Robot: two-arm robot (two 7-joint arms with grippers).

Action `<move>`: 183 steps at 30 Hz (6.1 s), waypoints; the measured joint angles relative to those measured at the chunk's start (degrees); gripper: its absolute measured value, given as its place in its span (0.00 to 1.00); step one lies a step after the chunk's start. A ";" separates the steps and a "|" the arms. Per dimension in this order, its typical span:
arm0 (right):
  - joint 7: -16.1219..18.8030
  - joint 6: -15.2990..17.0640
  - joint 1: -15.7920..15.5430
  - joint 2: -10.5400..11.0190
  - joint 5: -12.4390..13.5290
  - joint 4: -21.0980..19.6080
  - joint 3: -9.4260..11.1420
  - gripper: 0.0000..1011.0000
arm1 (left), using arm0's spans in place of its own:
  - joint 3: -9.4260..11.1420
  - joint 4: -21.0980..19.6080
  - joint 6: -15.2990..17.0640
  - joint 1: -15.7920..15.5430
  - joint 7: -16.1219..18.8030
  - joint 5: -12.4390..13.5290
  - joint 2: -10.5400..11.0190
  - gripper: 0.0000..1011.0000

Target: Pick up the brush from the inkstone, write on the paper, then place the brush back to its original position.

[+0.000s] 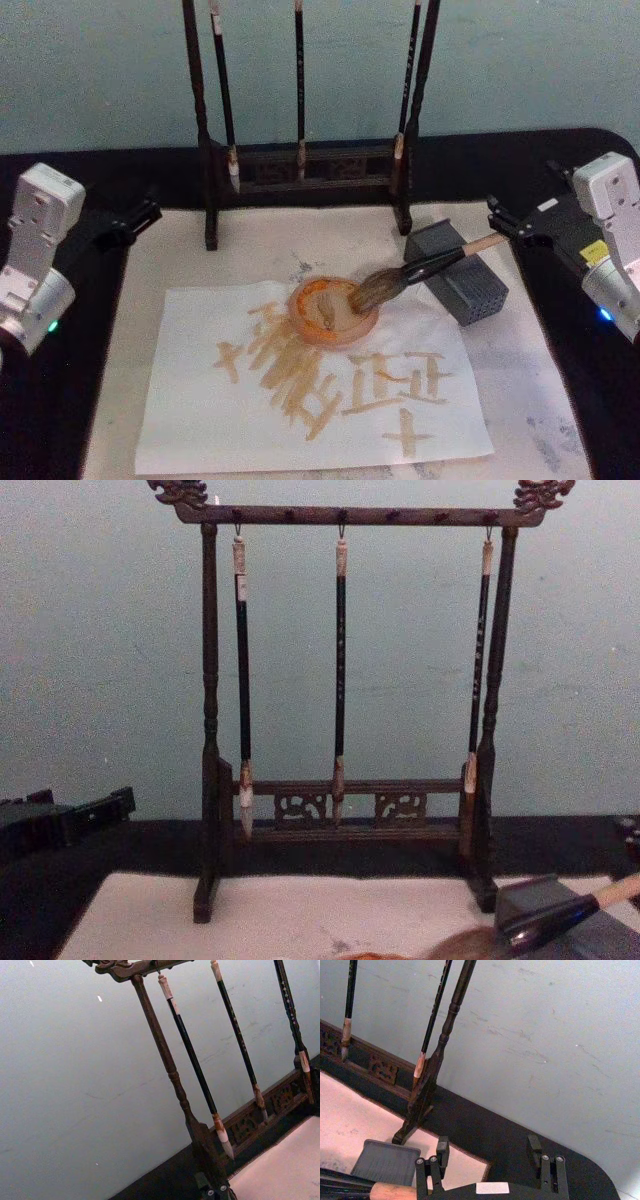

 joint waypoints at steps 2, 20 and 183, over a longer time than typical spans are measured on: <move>0.00 0.00 0.00 0.00 0.00 0.00 0.00 0.99 | 0.00 0.00 0.00 0.00 0.00 0.00 0.00 0.99; 0.00 0.00 0.00 0.00 0.00 0.00 0.00 0.99 | 0.00 0.00 0.00 0.00 0.00 0.00 0.00 0.99; 24.02 7.29 -9.71 -20.08 61.95 5.94 17.25 0.99 | 0.00 0.00 0.00 0.00 0.00 0.00 0.00 0.99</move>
